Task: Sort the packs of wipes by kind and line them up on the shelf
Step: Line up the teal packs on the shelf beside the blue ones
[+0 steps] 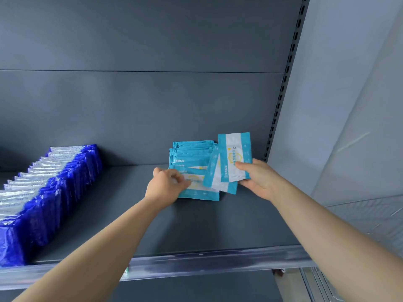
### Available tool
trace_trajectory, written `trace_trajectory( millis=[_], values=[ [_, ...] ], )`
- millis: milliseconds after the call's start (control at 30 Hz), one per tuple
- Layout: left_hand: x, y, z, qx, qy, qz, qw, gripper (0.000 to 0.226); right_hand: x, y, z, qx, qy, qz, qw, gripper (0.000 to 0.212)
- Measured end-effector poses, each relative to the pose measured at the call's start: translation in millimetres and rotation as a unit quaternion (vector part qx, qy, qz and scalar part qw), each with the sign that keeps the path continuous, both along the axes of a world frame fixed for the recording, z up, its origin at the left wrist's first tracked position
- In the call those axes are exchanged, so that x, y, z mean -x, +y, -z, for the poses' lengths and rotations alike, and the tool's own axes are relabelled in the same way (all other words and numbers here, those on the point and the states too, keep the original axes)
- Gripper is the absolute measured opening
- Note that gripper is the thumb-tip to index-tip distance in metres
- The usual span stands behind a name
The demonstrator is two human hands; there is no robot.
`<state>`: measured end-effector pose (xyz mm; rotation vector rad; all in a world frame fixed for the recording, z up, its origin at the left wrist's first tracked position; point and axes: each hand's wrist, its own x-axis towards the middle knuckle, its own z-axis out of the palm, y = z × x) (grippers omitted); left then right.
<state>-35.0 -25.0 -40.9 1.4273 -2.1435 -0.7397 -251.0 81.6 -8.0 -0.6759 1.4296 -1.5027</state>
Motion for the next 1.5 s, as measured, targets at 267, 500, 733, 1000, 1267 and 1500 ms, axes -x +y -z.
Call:
trace_trajectory(
  millis=[267,500,733,1000,1267,1500],
  values=[
    [-12.9,5.7,3.3,-0.073,0.127,0.048,0.988,0.017,-38.8,-15.3,21.9,-0.003,-0.036,0.002,0.999,0.025],
    [-18.9,-4.8,9.3,-0.054,0.100,0.031,0.993,0.014,-30.7,-11.3,19.0,-0.009,-0.067,0.026,0.997,0.025],
    [-17.6,6.1,-9.5,-0.051,0.203,0.001,0.978,0.013,-32.5,-6.8,19.6,0.009,-0.088,0.018,0.996,0.029],
    [-21.0,8.1,-12.4,-0.248,0.332,0.068,0.908,0.019,-34.5,-8.9,13.6,0.012,-0.061,-0.021,0.998,0.029],
    [-21.8,0.6,-22.7,-0.311,0.332,0.095,0.885,0.053,-34.7,-10.2,13.5,0.015,-0.033,-0.029,0.999,0.028],
    [-19.2,-3.5,-20.3,-0.248,0.329,0.122,0.903,0.041,-27.1,-7.2,11.9,0.020,0.027,-0.031,0.999,0.032]
  ],
)
